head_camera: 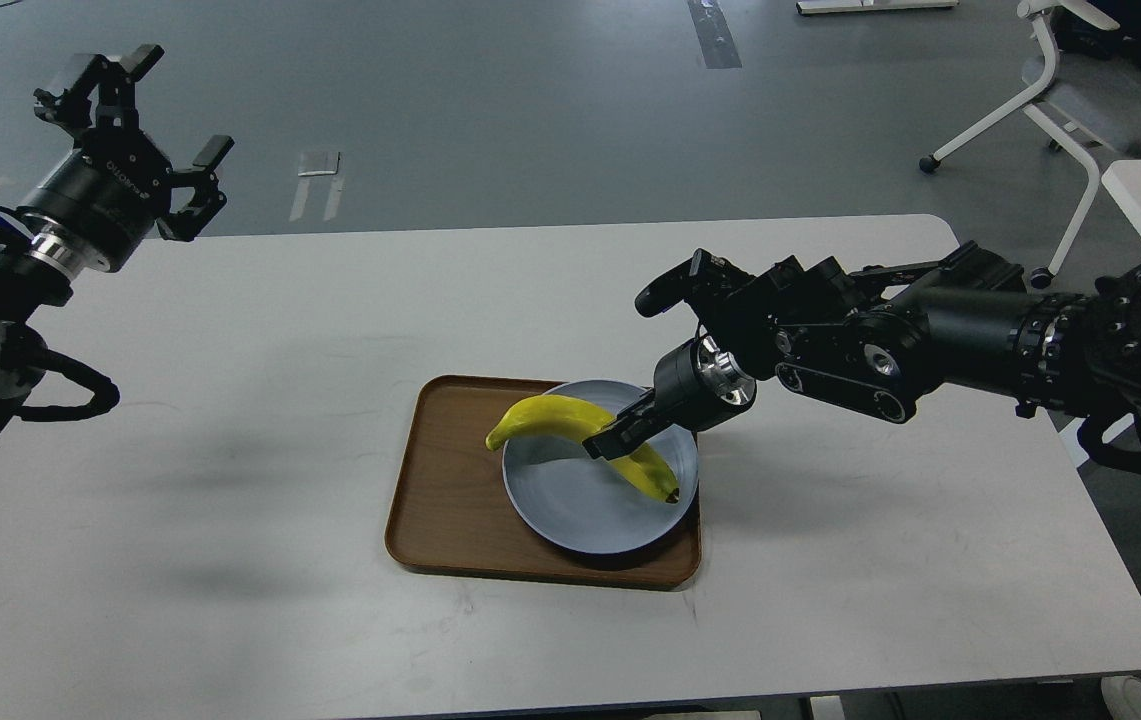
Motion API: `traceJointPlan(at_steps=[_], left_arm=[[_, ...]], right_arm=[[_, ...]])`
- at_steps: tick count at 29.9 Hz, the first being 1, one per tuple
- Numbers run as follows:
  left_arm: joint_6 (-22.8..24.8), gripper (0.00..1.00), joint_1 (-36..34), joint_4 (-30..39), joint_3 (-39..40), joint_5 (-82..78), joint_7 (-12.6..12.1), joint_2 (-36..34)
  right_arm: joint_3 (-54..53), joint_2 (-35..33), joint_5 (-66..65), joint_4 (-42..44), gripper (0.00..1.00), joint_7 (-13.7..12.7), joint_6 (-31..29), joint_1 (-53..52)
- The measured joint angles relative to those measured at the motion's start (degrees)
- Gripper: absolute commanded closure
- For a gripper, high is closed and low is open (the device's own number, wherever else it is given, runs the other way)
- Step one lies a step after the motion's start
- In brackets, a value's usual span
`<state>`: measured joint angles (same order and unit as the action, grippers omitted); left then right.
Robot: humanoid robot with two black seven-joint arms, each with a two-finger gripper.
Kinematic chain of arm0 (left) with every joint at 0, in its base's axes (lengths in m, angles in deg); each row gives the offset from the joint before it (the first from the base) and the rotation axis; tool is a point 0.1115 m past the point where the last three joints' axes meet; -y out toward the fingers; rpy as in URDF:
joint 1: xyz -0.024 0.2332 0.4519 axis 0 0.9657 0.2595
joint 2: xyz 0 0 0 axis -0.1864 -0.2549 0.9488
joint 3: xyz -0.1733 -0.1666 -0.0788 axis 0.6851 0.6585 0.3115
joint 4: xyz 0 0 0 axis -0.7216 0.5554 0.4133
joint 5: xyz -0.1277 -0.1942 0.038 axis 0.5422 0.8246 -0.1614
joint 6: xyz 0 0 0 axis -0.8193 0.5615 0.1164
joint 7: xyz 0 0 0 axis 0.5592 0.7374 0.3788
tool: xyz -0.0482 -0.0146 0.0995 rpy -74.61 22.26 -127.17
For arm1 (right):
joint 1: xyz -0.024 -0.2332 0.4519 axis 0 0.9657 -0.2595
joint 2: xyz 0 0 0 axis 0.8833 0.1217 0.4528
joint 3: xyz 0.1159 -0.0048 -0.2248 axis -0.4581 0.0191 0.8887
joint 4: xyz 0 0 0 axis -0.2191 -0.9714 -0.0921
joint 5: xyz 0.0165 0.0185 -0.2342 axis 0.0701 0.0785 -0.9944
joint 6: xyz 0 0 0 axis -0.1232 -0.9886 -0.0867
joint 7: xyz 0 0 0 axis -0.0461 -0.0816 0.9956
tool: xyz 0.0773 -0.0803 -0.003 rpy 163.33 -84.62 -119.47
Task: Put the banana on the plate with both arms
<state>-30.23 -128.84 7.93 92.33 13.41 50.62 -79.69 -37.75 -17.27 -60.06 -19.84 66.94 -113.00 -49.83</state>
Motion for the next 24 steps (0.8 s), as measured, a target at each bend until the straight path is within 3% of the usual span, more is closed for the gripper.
traceJointPlan(at_steps=[2,11,17,24], left_arm=[[0.0,0.02,-0.02,0.0,0.08,0.0,0.0,-0.02],[0.0,0.02,-0.07,0.0,0.16,0.03,0.0,-0.13],[0.0,0.02,-0.08,0.0,0.17,0.02,0.0,-0.17],[0.0,0.02,0.08,0.0,-0.08,-0.22,0.0,0.64]], right_arm=[[0.27,-0.18,0.0,0.03,0.02,0.0,-0.03,0.0],[-2.06,-3.83,1.61,0.55,0.0,0.0,0.76,-1.95],[-16.8,-11.53,15.0,3.7,0.0,0.0,1.04,-1.01],[-32.59,-17.47,33.89,6.24,0.0,-0.01,1.04,7.88]])
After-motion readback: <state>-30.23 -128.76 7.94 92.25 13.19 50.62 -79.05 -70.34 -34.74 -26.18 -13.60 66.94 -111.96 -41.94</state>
